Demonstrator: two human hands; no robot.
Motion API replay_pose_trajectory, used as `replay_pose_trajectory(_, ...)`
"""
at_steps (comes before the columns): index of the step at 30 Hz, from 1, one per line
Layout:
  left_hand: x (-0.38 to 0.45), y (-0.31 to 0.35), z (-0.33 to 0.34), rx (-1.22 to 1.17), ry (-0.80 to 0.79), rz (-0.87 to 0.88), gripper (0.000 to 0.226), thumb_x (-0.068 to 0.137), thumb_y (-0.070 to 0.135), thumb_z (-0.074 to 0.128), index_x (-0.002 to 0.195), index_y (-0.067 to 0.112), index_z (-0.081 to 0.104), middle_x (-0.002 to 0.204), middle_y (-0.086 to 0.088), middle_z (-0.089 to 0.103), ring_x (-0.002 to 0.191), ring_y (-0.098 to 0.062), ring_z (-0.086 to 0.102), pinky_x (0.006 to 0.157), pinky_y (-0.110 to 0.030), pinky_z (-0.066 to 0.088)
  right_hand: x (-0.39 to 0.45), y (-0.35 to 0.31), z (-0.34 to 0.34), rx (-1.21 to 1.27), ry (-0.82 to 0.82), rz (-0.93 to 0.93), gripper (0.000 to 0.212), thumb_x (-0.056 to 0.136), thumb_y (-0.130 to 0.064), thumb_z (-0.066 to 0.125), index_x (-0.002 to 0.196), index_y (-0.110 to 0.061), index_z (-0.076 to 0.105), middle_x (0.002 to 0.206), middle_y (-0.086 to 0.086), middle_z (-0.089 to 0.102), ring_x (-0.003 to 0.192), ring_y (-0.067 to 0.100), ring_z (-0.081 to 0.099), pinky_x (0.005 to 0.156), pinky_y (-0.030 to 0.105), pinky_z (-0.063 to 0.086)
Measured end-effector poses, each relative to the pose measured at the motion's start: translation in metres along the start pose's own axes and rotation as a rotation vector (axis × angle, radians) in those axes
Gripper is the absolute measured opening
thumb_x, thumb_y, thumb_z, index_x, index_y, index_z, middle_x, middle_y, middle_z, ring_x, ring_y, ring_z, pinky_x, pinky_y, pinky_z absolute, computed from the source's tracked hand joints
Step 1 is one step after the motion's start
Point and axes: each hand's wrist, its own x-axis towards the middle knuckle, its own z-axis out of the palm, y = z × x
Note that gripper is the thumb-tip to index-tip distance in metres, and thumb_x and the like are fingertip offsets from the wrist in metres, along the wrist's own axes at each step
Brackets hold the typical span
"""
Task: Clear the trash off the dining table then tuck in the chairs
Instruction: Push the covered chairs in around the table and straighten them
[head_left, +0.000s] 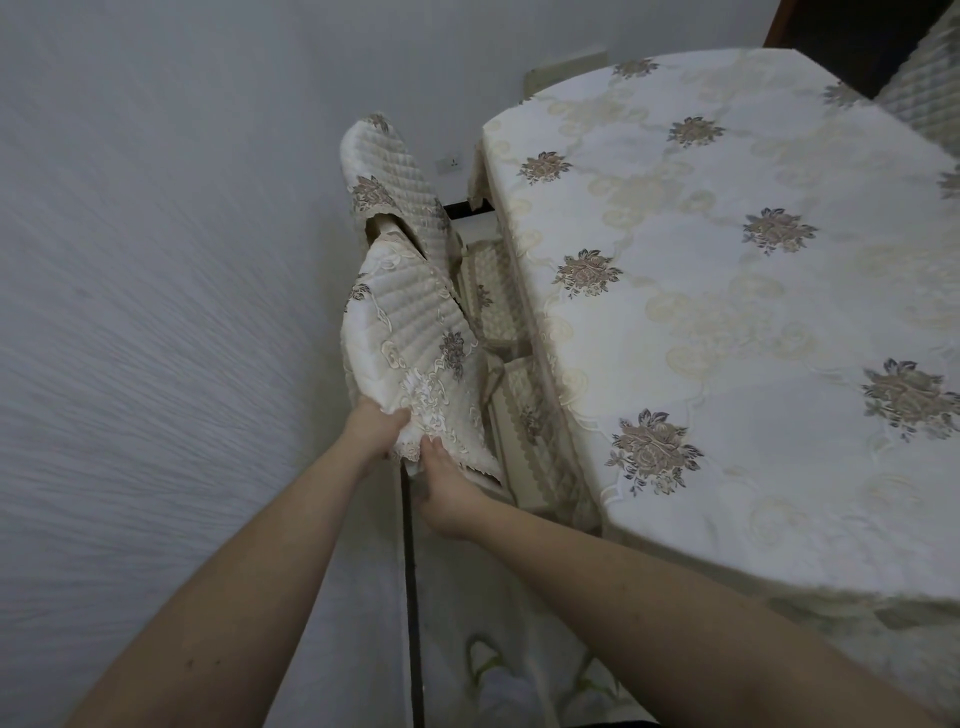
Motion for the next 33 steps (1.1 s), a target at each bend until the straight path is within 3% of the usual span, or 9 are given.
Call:
replay_pose_trajectory(12,-0.012,0.0,0.008,0.083,0.121,0.061,0.052,0.083,0.023,0.067,0.123,-0.002,0.046,0.114,-0.019,0.06,0.099,-0.036,0.062,0.082,-0.048,0.055,-0.003,0.006,-0.001,-0.001,-0.001,-0.028,0.077,0.094,-0.005,0.043,0.152,-0.007,-0.007,0.16,0.013,-0.013,0.148,0.022,-0.007,0.119,0.028,0.001)
replay_pose_trajectory(26,-0.007,0.003,0.002,0.076,0.085,0.071,0.044,0.085,0.02,0.066,0.119,0.0,0.047,0.103,-0.014,0.057,0.095,-0.033,0.062,0.077,-0.048,0.057,0.006,-0.001,0.003,0.008,-0.002,-0.012,0.081,0.094,-0.009,0.046,0.151,-0.008,-0.011,0.16,0.012,-0.016,0.148,0.022,-0.01,0.119,0.031,0.001)
replay_pose_trajectory(30,-0.011,0.005,0.002,0.092,0.082,0.087,0.032,0.086,0.018,0.065,0.11,0.005,0.048,0.103,-0.015,0.059,0.091,-0.032,0.061,0.076,-0.044,0.056,0.005,-0.001,0.005,-0.002,0.004,-0.019,0.082,0.092,-0.006,0.046,0.151,-0.008,-0.01,0.16,0.013,-0.015,0.148,0.023,-0.009,0.119,0.03,0.001)
replay_pose_trajectory(33,-0.01,0.003,0.002,0.114,0.076,0.072,0.048,0.085,0.024,0.065,0.121,0.0,0.044,0.109,-0.017,0.06,0.092,-0.033,0.062,0.071,-0.04,0.056,0.003,0.001,0.004,-0.01,0.018,-0.027,0.08,0.093,-0.006,0.045,0.152,-0.01,-0.009,0.16,0.012,-0.013,0.148,0.021,-0.007,0.119,0.03,0.002)
